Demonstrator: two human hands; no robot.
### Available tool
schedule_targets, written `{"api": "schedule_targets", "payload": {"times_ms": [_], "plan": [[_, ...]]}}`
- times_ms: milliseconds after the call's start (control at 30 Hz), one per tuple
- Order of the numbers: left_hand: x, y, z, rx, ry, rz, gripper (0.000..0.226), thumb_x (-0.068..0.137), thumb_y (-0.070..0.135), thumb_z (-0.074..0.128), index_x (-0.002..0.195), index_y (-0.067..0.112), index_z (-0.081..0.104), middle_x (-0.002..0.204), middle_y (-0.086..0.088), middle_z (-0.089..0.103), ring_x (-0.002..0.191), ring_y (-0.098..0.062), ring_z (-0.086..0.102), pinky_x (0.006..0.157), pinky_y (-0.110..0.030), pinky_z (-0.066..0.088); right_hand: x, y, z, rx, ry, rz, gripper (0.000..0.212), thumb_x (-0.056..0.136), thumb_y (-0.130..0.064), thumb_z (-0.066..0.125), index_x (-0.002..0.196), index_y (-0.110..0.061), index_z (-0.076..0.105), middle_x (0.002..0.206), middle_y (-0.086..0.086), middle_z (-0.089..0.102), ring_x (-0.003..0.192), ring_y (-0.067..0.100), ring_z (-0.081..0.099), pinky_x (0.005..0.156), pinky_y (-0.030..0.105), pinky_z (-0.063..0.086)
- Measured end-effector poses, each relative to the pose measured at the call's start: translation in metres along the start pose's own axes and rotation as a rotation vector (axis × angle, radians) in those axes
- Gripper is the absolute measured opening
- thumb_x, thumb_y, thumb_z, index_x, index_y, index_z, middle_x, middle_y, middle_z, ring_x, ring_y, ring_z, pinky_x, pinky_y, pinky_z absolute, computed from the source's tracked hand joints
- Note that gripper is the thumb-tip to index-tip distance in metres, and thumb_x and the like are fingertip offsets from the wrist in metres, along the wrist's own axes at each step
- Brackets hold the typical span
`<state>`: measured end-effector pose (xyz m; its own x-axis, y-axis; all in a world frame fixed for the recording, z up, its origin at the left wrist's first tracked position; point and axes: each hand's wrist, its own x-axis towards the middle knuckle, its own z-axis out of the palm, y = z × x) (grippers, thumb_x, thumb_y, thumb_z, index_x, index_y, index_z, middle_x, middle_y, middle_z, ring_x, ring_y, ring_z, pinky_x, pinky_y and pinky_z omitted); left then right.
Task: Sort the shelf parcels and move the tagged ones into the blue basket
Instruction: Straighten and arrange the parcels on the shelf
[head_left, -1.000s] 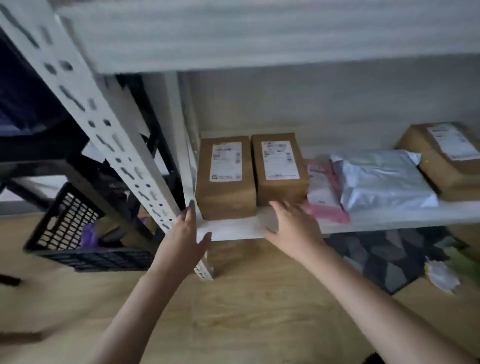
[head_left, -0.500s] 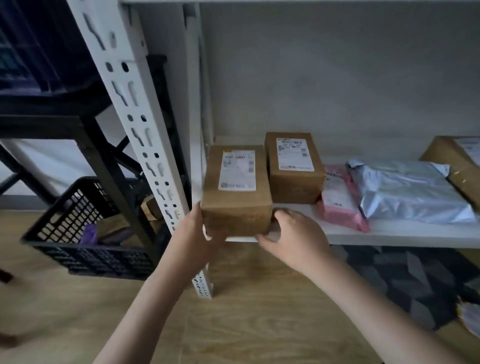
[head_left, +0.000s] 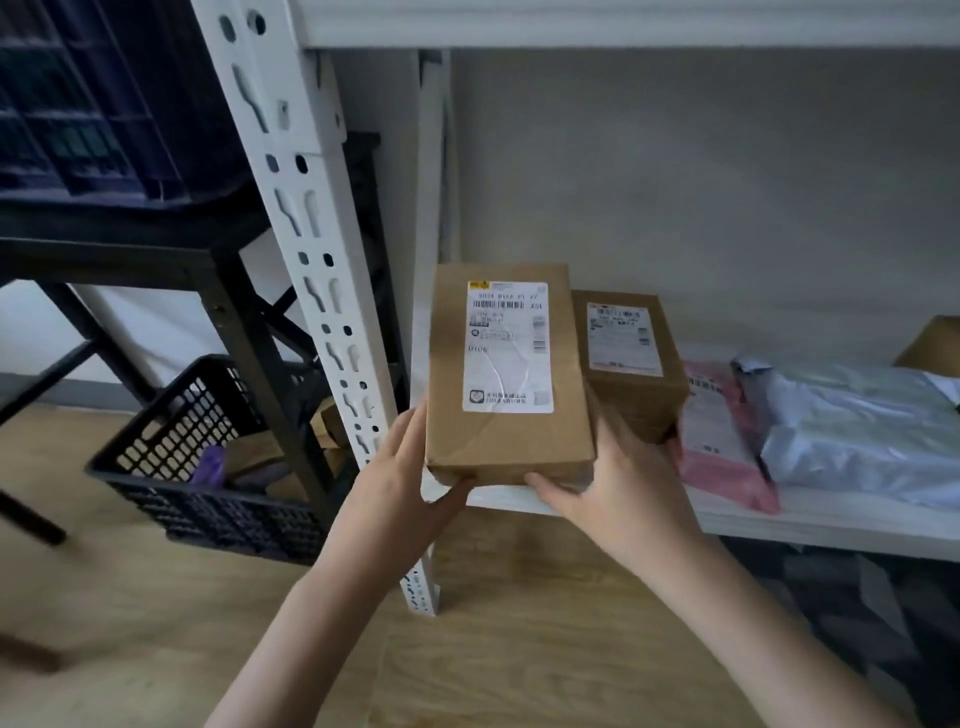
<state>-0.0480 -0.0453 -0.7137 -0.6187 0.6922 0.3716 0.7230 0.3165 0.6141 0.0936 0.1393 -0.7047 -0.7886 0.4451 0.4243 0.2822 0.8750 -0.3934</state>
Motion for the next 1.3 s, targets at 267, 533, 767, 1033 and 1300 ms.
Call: {"api": "schedule_targets", "payload": {"times_ms": [267,533,767,1033,1300], "plan": [[0.001,0.003,-0.001,0.049,0.054,0.026,0.088,0.082,0.038,0.076,0.153,0.034,0.024,0.142,0.022,0.041,0.112,-0.005,0.056,0.089,-0.028,0.053,0.003,0.0,-0.002,0.008,0.026,-0.015,0.098,0.076,-0.062,0.071,0.155,-0.023,0.028,0.131,-0.005,0.057,0.103,0.018,0.065,0.074,0.035,0.06],[0.006,-0.011,0.007,-0.108,-0.05,-0.056,0.075,0.076,0.02,0.083,0.135,0.044,0.044,0.111,0.031,0.06,0.104,0.004,0.059,0.091,-0.027,0.054,0.002,0.004,0.017,0.042,-0.109,0.081,0.091,0.08,-0.061,0.068,0.154,-0.032,0.025,0.135,-0.011,0.051,0.105,0.013,0.063,0.078,0.024,0.055],[0.027,-0.01,0.013,-0.051,-0.058,-0.176,0.049,0.084,0.025,0.077,0.125,0.026,0.051,0.094,0.024,0.059,0.082,0.01,0.059,0.078,-0.011,0.053,0.024,0.009,0.033,0.085,-0.129,0.128,0.081,0.085,-0.06,0.062,0.152,-0.028,0.028,0.135,-0.01,0.049,0.103,0.013,0.062,0.079,0.031,0.059],[0.009,-0.003,0.026,0.11,0.14,-0.334,0.018,0.089,0.028,0.068,0.105,0.018,0.067,0.097,0.006,0.073,0.091,-0.012,0.069,0.075,-0.027,0.055,0.021,0.021,0.012,0.08,-0.16,0.078,0.063,0.091,-0.051,0.061,0.146,-0.029,0.039,0.134,-0.01,0.054,0.107,0.01,0.061,0.082,0.023,0.052],[-0.017,0.07,0.083,0.023,0.036,-0.208,0.024,0.091,0.024,0.066,0.115,0.021,0.068,0.108,0.012,0.067,0.099,-0.007,0.063,0.087,-0.026,0.052,-0.02,0.073,-0.032,0.143,-0.111,0.168,0.053,0.094,-0.045,0.061,0.141,-0.023,0.051,0.128,-0.011,0.06,0.107,0.005,0.059,0.083,0.016,0.043]]}}
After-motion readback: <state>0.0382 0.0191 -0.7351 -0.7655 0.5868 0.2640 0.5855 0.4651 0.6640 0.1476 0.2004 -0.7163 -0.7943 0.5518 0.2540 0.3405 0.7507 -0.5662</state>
